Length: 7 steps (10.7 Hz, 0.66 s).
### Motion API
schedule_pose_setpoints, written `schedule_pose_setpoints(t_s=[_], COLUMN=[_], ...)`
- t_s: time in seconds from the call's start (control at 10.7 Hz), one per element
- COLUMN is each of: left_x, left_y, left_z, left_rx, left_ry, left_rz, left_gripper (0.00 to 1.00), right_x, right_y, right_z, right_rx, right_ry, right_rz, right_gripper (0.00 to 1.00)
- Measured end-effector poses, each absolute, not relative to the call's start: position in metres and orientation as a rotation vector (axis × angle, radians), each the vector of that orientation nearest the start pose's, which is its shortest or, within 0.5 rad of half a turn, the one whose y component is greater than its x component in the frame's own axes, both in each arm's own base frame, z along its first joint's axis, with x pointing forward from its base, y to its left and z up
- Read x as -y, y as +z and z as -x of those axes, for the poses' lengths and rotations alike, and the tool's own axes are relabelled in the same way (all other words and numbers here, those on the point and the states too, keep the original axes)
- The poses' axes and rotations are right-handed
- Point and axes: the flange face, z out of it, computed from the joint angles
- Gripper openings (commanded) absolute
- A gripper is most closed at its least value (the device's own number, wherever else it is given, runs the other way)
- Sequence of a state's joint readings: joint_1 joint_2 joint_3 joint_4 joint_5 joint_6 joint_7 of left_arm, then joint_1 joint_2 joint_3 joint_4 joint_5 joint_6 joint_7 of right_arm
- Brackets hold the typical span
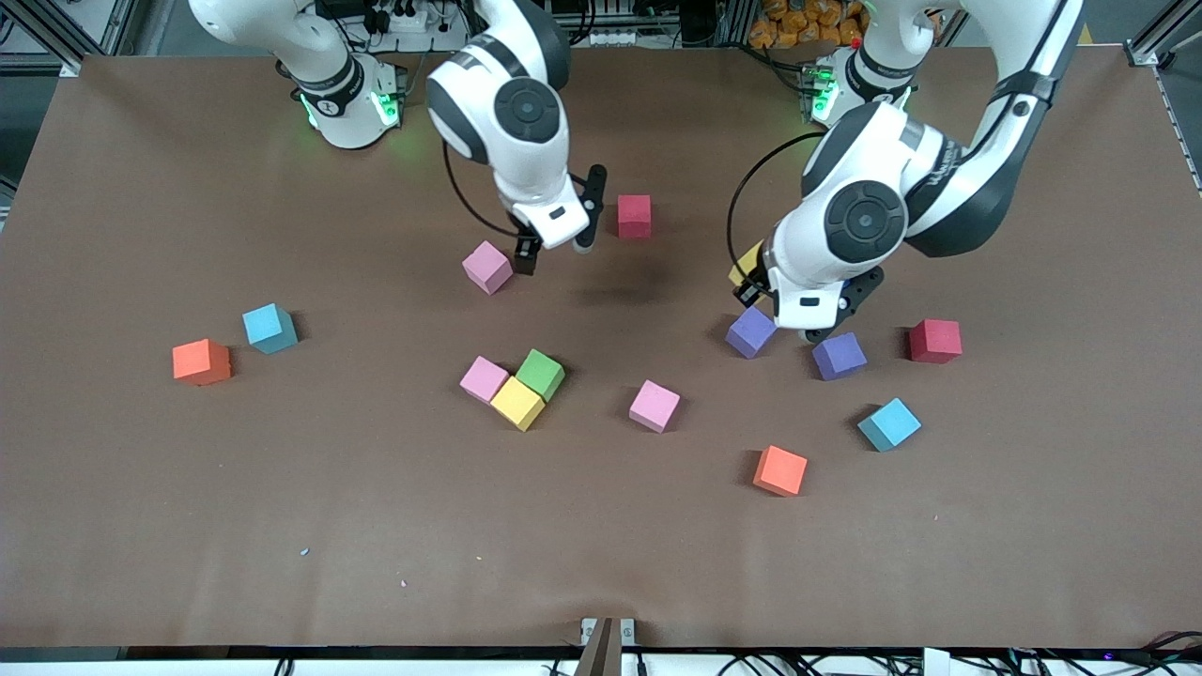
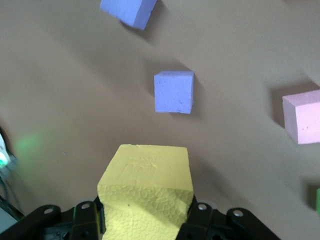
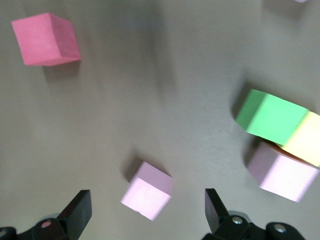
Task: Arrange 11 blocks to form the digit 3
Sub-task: 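Move the right gripper to the pink cube while the left gripper carries yellow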
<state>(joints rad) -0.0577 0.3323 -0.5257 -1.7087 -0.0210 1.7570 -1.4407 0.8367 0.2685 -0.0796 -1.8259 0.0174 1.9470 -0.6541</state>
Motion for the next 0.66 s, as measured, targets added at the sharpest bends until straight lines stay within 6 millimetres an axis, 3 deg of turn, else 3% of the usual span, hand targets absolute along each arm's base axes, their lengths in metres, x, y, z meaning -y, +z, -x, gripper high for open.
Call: schedule_pose_setpoints(t_s=[0.28,0.37,0.66], left_x=[0.350,0.355,0.372], left_y=[0.364,0.354,0.340], left_z=[-0.502,-0.499,-0.481], left_rx=[1.418,1.542,1.803], left_ry=[0.436,0.421,0.378], left_rz=[2.611,2.541,2.337], left_gripper=[0.00,0.00,0.00], right_x=[-0.391,-0.384,-0.366], right_y=[0.369,0.367,0.373], right_z=[-0.470,-0.482,-0.503], right_rx=[2.059,2.077,1.992], right_ry=[0.247,0.244,0.242], right_rz=[2.468,2.495,2.558], right_gripper=[1.00,1.00,1.00])
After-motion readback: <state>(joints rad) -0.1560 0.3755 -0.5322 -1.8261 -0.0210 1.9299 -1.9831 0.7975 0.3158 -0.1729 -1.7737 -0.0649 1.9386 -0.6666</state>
